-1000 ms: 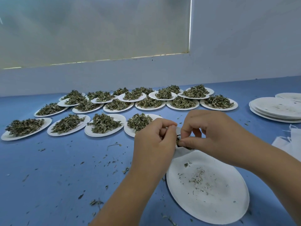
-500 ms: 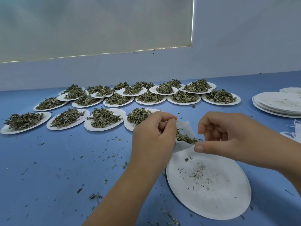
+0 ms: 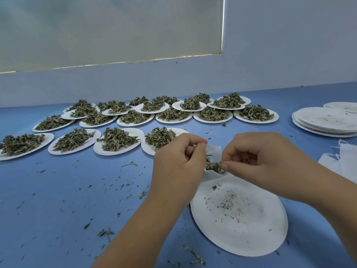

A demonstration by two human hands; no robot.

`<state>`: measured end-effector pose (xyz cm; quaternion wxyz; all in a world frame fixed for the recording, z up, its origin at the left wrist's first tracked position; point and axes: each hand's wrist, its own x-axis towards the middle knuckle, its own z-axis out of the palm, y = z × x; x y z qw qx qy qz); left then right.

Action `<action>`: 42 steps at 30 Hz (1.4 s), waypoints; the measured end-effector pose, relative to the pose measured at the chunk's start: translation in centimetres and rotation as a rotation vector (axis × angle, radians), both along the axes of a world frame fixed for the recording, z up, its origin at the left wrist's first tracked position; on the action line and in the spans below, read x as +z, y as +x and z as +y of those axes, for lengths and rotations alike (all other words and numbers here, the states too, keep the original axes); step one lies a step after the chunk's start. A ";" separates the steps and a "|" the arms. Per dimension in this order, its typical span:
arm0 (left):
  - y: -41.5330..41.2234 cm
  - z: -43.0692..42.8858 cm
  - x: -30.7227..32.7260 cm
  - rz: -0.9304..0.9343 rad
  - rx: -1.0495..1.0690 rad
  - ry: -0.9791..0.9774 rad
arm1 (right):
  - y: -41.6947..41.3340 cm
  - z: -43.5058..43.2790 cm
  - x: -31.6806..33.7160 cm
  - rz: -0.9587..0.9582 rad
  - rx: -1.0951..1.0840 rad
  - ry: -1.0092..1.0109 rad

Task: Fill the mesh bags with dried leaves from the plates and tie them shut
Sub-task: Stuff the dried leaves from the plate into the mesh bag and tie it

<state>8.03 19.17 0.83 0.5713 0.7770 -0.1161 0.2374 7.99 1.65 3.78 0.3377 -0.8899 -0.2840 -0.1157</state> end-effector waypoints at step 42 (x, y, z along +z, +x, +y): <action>-1.2 -1.0 0.2 0.038 -0.119 -0.041 | -0.3 3.2 -2.1 0.441 -0.064 0.491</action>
